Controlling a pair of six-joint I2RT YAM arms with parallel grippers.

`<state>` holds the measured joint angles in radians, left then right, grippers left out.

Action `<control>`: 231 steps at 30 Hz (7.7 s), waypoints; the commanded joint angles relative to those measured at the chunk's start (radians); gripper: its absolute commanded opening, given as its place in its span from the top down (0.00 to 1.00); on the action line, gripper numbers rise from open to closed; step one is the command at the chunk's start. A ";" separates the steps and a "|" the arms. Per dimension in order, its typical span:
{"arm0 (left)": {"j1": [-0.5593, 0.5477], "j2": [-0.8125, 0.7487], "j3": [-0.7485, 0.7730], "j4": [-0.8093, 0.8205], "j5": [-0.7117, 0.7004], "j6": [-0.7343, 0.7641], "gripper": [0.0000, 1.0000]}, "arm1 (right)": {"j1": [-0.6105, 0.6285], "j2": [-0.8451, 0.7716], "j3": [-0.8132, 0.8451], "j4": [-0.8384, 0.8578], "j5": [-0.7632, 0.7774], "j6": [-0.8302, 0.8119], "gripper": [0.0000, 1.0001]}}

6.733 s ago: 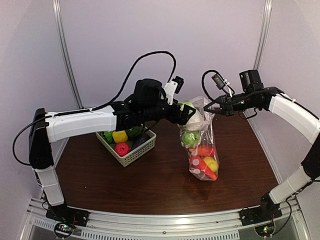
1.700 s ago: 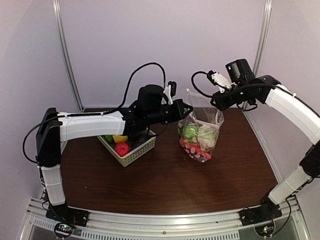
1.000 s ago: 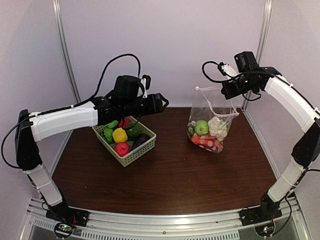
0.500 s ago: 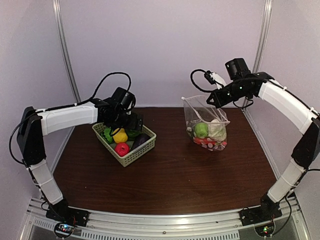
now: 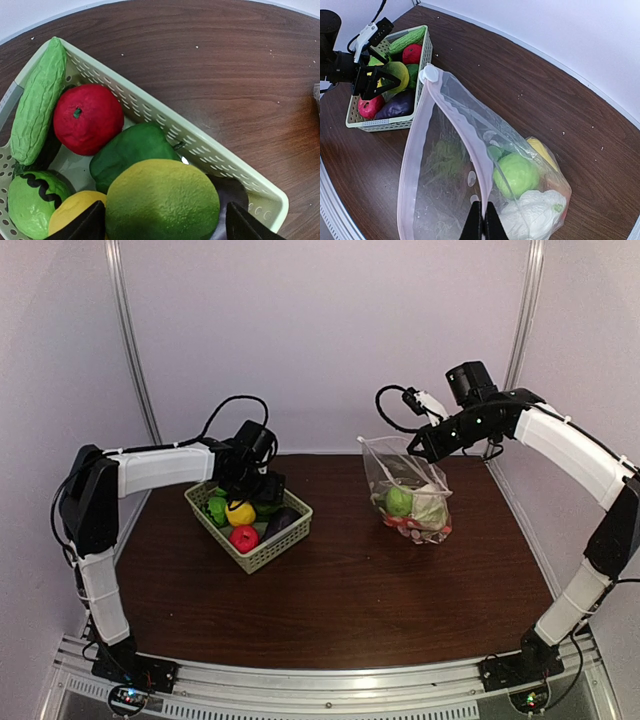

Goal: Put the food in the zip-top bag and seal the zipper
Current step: Pick up the fake fruit from the bin, then place the fake fruit in the zipper food storage bag, then pick up the fake fruit from the bin, then place the fake fruit in the zipper food storage bag, then adjust the zipper food storage bag at the center of the board.

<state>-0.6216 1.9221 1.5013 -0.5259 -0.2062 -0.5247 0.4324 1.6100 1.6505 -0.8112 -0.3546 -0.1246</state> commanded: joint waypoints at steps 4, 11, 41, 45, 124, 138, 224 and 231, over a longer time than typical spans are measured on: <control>0.016 0.021 0.035 -0.022 0.013 -0.002 0.31 | 0.006 -0.031 -0.014 0.015 -0.012 -0.003 1.00; 0.014 -0.077 0.073 -0.076 0.073 -0.006 0.46 | 0.006 -0.034 -0.017 0.019 -0.016 -0.001 1.00; -0.283 0.063 0.193 0.750 0.498 -0.380 0.48 | 0.004 0.042 0.136 -0.002 -0.065 0.105 1.00; -0.282 0.138 0.291 0.654 0.482 -0.403 0.40 | 0.000 0.042 0.151 -0.005 -0.101 0.117 1.00; 0.090 -0.088 -0.156 -0.014 -0.015 -0.264 0.18 | -0.063 0.011 0.008 0.024 -0.161 0.060 1.00; 0.076 -0.262 -0.144 -0.048 0.026 -0.208 0.39 | -0.062 0.013 0.009 0.024 -0.163 0.059 1.00; -0.544 -0.356 -0.364 0.819 0.164 0.396 0.26 | 0.046 0.053 0.146 -0.293 -0.519 -0.205 1.00; -0.542 -0.395 -0.371 0.762 0.137 0.410 0.33 | 0.048 0.051 0.146 -0.298 -0.520 -0.208 1.00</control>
<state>-1.1671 1.5627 1.1164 0.2348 -0.0177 -0.1123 0.4721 1.6722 1.7878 -1.1240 -0.8555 -0.3336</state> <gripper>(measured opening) 0.682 0.004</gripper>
